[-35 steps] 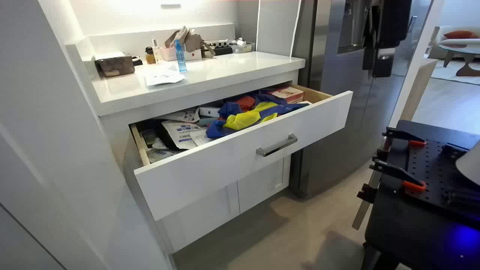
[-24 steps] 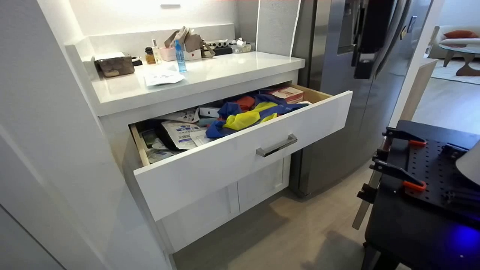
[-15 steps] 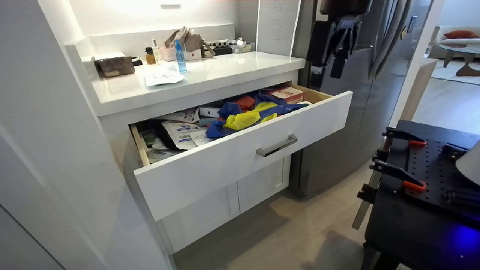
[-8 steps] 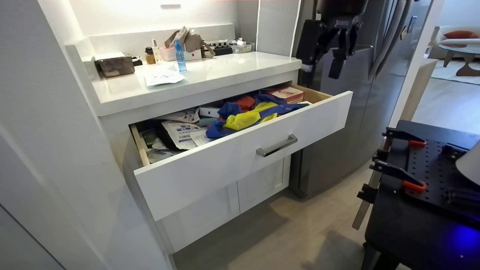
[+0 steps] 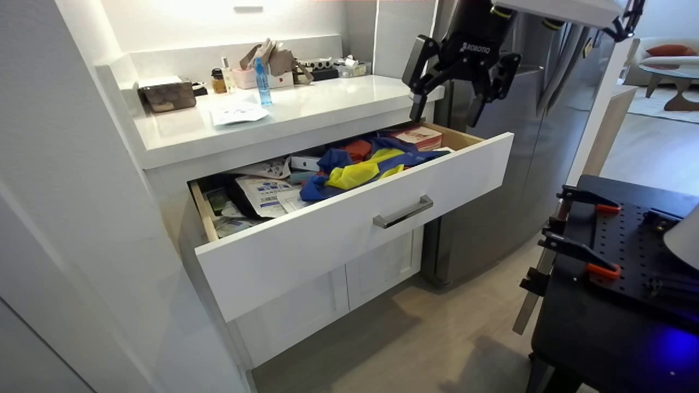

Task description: Close the drawer

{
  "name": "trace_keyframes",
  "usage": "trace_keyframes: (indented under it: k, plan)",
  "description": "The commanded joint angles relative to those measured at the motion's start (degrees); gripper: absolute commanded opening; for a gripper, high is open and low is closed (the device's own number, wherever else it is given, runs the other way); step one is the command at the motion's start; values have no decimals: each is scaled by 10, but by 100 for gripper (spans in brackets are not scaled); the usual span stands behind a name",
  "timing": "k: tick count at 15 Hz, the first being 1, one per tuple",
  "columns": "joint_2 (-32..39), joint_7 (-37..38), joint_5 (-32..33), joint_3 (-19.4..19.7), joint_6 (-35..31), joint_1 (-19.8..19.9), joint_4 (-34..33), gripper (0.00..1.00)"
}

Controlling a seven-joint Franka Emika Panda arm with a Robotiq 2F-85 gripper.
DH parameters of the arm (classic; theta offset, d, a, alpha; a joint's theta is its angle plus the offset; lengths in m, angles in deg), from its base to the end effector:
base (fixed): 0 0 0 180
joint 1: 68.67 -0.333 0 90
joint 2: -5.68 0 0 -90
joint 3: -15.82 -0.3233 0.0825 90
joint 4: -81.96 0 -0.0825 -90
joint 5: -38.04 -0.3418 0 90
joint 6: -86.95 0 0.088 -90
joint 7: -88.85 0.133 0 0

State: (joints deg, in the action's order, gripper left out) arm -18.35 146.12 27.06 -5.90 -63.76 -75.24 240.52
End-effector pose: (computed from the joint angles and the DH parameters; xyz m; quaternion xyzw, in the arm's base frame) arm 0.3275 0.1672 0.3678 -0.9358 0.3264 -0.1103 0.0752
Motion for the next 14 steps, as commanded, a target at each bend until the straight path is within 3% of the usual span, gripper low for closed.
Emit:
trace_keyframes:
  k: [1, 4, 6, 14]
  plan:
    - [6, 26, 13, 5, -22, -4, 7, 100]
    - [17, 61, 18, -5, -35, 7, 3, 100]
    - [24, 163, 54, -39, -34, 59, -9, 100]
    - [63, 489, 180, -81, -41, 146, -7, 100]
